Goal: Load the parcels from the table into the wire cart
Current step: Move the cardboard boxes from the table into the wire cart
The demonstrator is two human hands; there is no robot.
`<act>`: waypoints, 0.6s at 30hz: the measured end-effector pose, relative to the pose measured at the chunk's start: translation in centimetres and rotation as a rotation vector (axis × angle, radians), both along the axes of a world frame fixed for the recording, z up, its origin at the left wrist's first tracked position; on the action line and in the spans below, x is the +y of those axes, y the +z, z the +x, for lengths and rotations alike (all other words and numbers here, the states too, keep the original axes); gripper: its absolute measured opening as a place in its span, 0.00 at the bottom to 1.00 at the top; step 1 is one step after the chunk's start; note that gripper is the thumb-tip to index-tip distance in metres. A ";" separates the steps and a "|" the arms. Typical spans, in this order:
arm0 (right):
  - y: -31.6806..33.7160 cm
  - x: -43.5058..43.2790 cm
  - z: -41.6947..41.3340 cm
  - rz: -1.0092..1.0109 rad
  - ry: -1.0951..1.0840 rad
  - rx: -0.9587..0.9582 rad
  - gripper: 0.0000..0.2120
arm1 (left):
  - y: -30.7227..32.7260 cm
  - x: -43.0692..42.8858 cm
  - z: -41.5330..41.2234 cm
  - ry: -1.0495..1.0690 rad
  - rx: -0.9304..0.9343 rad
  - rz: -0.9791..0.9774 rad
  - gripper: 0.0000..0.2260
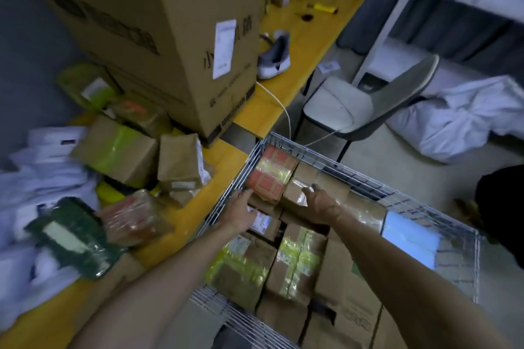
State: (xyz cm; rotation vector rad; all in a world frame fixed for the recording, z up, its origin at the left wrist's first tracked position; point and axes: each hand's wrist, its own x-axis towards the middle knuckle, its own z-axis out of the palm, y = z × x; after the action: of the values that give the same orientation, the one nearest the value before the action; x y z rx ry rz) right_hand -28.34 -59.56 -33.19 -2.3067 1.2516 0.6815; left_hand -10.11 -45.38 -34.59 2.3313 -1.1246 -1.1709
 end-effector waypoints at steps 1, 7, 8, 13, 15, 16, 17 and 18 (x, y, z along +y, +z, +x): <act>0.7 0.1 0.2 -0.015 0.023 -0.024 0.30 | 1.2 0.7 -0.2 -0.016 -0.021 -0.030 0.27; 6.5 2.3 2.1 -0.063 0.180 -0.158 0.31 | 8.0 6.5 -0.5 0.122 -0.239 -0.129 0.28; 7.3 2.8 2.5 -0.055 0.203 -0.173 0.32 | 9.1 7.7 -0.6 0.138 -0.257 -0.135 0.28; 10.4 5.4 4.3 -0.103 0.282 -0.200 0.29 | 14.7 13.7 -0.7 0.259 -0.390 -0.194 0.23; 12.8 7.3 5.2 -0.109 0.308 -0.225 0.31 | 16.5 16.5 -0.3 0.316 -0.464 -0.188 0.23; 14.2 8.3 5.8 -0.104 0.326 -0.236 0.32 | 17.3 17.9 0.1 0.343 -0.480 -0.182 0.24; 15.4 9.2 6.6 -0.099 0.346 -0.247 0.34 | 18.1 19.4 0.4 0.369 -0.490 -0.176 0.25; 16.6 10.2 7.5 -0.087 0.367 -0.255 0.34 | 18.9 21.0 0.9 0.395 -0.501 -0.178 0.25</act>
State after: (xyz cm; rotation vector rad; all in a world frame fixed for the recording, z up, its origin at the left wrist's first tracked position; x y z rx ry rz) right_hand -20.84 -49.36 -16.55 -2.6273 0.7666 0.4328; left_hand -9.23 -24.40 -15.65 2.6073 -0.7996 -0.3435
